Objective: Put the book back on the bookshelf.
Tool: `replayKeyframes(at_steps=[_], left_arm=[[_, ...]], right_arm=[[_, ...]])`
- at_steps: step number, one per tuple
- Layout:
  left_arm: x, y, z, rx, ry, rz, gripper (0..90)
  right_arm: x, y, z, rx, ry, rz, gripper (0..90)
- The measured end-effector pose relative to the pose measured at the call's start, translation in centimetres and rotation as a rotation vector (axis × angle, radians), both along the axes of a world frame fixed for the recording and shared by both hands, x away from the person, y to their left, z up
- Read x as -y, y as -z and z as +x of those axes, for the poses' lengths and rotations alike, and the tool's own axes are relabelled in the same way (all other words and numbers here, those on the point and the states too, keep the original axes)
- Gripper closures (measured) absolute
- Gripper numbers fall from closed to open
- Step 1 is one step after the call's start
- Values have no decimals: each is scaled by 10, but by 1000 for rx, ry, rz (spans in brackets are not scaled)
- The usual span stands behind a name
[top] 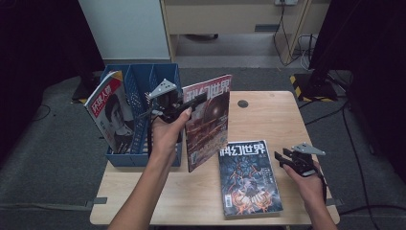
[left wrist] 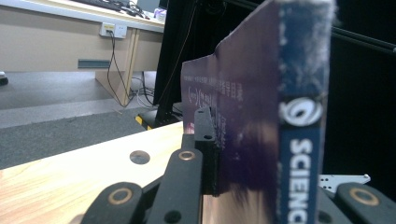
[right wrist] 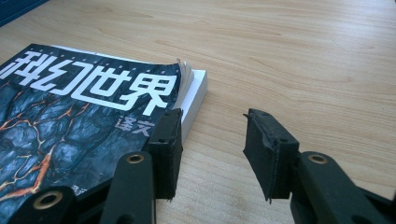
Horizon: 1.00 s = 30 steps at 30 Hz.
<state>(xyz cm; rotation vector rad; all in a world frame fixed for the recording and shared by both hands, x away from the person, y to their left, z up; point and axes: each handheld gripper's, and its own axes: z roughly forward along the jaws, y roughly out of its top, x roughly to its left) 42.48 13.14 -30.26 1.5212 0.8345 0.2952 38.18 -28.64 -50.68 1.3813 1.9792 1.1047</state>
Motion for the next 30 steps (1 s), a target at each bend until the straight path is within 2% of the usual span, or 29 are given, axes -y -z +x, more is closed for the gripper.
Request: replayKeyframes(at_steps=[7, 14, 28, 30], left_arm=[[-7, -6, -4, 21, -8, 1, 833], [-17, -7, -3, 29, -28, -1, 833], [-42, -14, -11, 50, -57, -34, 833], [-46, -16, -12, 53, -64, -40, 833]], right_arm=[[-1, 2, 1, -18, 4, -19, 538], [6, 7, 2, -49, 40, -37, 531], [8, 9, 2, -48, 49, -60, 540], [9, 10, 3, -54, 67, -66, 522]])
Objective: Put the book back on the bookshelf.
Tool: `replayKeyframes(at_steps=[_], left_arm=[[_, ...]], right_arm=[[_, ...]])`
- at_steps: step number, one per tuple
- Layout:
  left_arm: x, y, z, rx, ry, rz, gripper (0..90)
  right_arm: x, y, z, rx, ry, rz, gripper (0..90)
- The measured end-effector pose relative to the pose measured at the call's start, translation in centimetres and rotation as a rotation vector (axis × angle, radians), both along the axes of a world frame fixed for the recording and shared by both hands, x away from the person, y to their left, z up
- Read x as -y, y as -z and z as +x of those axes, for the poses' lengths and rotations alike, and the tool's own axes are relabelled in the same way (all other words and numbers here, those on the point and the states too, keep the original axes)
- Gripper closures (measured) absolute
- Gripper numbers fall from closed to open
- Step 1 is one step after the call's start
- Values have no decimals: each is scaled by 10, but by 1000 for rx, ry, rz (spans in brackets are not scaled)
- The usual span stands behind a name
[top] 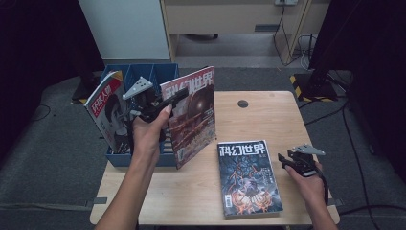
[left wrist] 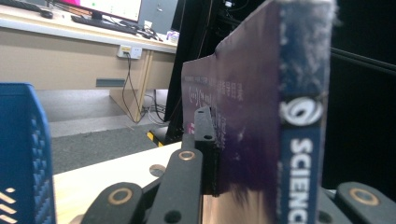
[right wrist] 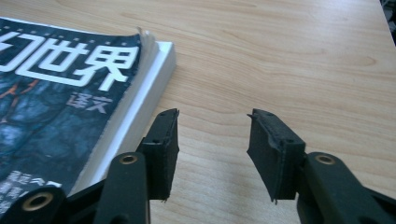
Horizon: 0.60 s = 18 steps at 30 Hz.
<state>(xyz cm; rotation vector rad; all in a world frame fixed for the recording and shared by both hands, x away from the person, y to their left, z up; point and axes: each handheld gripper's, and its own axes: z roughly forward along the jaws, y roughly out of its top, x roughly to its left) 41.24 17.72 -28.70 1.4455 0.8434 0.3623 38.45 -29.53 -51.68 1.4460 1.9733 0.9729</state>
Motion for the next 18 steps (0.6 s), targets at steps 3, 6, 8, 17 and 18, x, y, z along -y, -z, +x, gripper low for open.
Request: replayKeyframes(at_steps=[3, 6, 8, 17, 18], left_arm=[[-6, -1, -1, 2, -10, -2, 833], [-11, -1, -1, 9, -18, -3, 833], [-16, -1, -2, 8, -22, -6, 833], [-28, -2, -3, 15, -41, -9, 833], [-29, -2, -3, 15, -42, -8, 833]], right_arm=[[3, 4, 1, -12, 23, 4, 503], [5, 7, 3, -27, 34, 4, 492], [6, 9, 3, -34, 35, -4, 489], [5, 14, 6, -63, 31, -27, 470], [6, 15, 6, -67, 28, -33, 466]])
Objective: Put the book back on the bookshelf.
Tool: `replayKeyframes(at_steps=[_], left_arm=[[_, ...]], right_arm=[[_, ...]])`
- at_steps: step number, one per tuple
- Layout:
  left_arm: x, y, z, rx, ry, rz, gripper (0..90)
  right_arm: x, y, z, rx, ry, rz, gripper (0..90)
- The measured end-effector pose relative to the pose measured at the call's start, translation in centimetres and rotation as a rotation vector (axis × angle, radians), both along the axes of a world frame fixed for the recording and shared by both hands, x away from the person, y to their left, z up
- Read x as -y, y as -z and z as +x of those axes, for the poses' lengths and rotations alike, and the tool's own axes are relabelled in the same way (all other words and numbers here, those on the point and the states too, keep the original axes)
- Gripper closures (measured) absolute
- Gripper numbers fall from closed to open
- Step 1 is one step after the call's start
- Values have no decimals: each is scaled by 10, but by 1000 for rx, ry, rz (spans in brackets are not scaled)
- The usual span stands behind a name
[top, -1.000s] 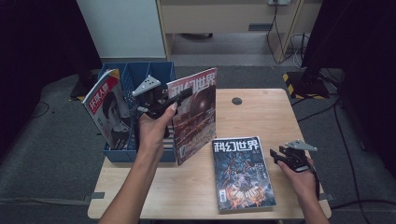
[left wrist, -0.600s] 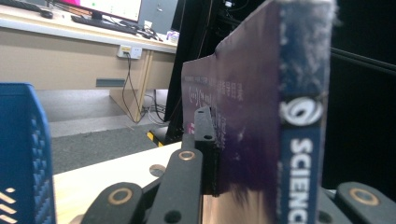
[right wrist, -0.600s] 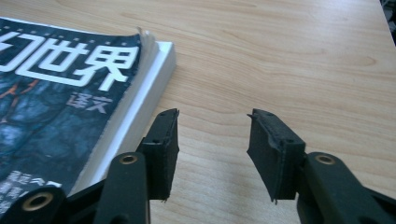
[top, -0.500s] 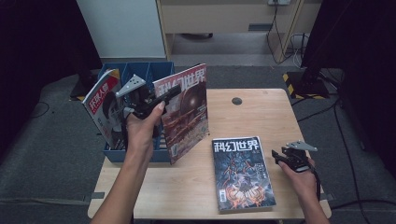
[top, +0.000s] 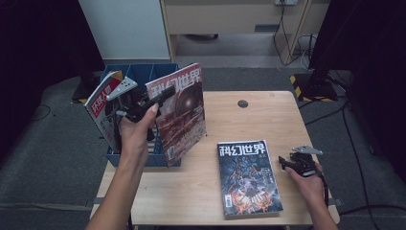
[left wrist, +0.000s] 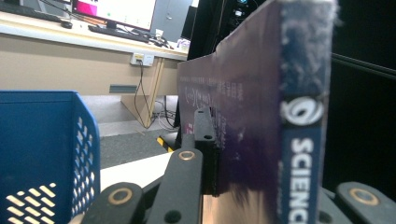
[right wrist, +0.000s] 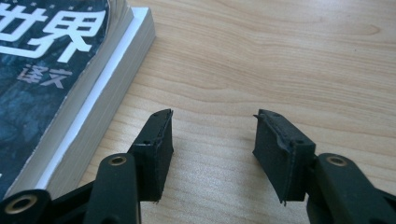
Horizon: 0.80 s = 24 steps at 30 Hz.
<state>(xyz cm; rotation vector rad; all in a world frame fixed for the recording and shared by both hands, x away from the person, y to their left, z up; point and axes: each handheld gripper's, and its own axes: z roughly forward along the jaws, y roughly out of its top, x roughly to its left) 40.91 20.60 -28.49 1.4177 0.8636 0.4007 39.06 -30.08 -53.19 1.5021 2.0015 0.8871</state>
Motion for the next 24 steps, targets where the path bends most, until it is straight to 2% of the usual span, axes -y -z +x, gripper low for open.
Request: replayKeyframes(at_steps=[14, 22, 24], left_arm=[[-27, 2, -10, 15, -44, -14, 833], [-48, 4, -15, 22, -83, -22, 833], [-54, 3, -19, 24, -94, -29, 833]], right_arm=[[-2, 4, 1, 7, -2, 3, 387], [-3, 5, 1, 16, 5, 10, 358], [-3, 5, 1, 13, -9, 7, 340]])
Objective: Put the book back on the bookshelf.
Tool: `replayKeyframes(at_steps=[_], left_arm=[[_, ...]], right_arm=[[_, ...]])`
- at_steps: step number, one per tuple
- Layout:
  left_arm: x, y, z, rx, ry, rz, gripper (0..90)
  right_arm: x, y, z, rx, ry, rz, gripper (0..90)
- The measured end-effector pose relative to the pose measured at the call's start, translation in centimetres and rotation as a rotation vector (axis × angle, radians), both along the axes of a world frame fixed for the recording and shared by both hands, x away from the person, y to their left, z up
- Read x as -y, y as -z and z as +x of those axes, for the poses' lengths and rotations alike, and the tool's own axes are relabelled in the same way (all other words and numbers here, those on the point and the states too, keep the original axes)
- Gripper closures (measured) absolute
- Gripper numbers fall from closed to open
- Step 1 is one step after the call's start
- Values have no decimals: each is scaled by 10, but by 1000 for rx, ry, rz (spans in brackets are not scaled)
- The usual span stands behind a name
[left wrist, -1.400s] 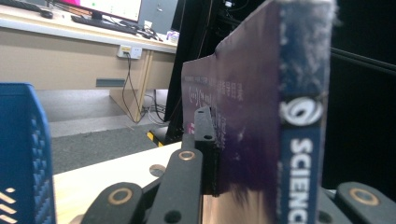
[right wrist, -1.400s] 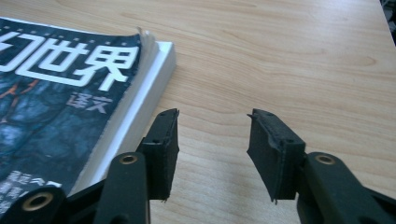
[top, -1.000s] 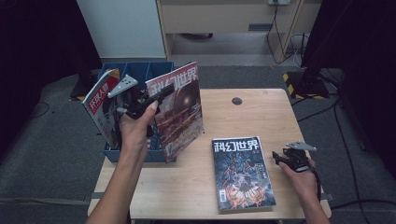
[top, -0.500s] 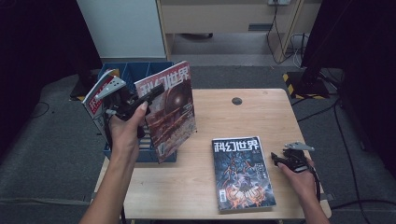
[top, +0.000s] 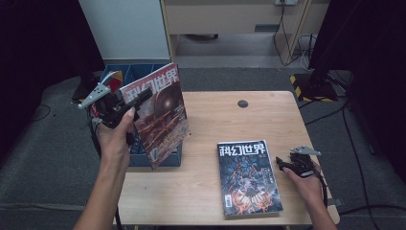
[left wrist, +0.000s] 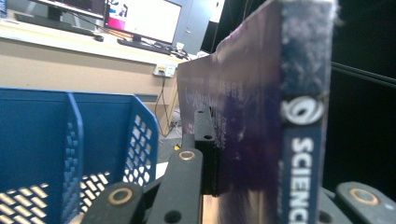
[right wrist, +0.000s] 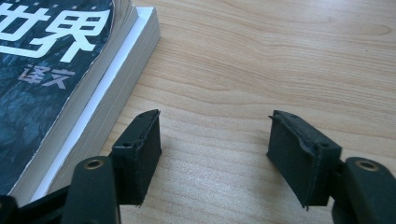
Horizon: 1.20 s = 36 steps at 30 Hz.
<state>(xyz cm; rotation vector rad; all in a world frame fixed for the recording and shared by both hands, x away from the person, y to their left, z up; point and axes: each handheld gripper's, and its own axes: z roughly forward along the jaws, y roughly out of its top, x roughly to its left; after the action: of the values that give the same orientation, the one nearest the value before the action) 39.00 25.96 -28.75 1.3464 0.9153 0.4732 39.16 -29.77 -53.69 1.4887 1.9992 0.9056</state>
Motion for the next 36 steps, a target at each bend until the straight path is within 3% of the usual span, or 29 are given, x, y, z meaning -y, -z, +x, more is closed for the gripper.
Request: replayKeyframes(at_steps=[10, 36], left_arm=[[-23, -6, -11, 7, -38, -5, 833], [-63, -4, -12, 13, -135, -13, 833]], right_arm=[[-2, 0, 0, -3, -2, -1, 305], [-2, 0, 1, -1, -19, -2, 308]])
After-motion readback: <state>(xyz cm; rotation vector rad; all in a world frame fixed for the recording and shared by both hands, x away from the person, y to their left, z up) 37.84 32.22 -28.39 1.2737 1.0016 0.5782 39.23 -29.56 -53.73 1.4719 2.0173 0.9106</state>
